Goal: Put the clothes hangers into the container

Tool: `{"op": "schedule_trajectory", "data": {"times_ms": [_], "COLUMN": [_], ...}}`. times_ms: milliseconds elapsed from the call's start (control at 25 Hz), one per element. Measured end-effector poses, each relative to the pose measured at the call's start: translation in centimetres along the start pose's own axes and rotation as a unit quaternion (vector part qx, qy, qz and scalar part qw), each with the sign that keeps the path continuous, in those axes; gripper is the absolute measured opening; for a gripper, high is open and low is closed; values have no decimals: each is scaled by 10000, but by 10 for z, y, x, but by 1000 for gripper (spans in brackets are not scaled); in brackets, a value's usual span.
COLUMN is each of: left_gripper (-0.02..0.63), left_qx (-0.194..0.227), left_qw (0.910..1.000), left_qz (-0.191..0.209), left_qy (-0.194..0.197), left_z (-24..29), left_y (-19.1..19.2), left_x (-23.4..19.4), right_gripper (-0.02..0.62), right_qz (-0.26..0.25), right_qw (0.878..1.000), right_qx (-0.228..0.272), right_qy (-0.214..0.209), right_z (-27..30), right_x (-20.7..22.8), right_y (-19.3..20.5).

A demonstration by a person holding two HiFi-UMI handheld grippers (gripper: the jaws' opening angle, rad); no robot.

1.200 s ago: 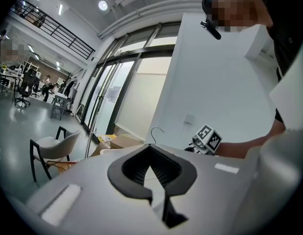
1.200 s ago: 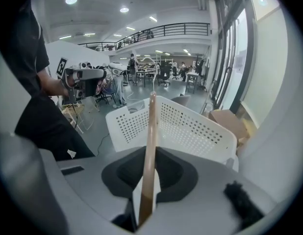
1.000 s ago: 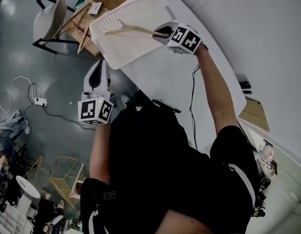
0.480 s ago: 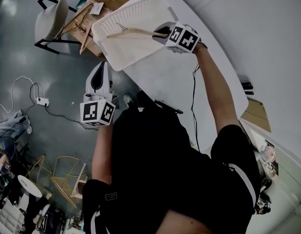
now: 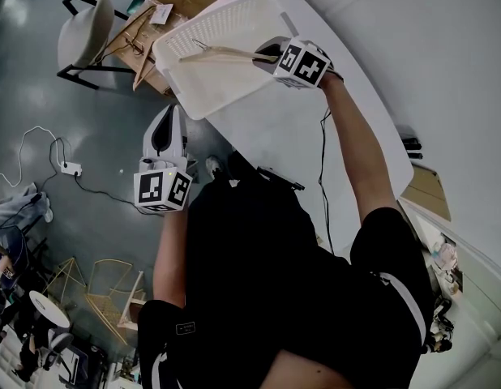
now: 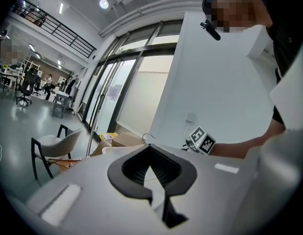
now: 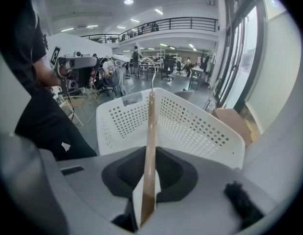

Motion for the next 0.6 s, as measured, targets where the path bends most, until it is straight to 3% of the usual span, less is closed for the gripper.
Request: {"op": "schedule_trajectory", "data": {"times_ms": [600], "left_gripper": [3], "left_qx": [-17], "left_qw": [10000], "left_qz": [-48], "left_qy": [-73], "left_z": [-1], "left_y": [2], "left_x": [-2], "right_gripper": [60], "right_qz": [-96], "right_qw": [9999], "right_qx": [-57], "right_qy": [-43], "right_z": [11], "right_x": [2], "right_y": [0]}}
Point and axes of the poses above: the fingertips, and each gripper's own axes: z forward along the fingers, x to its right, y out of its underside, the point moved 8 cm from there along -z, backward along the fingers, and after that the axes turned 6 degrees about y, right-handed, at the moved point
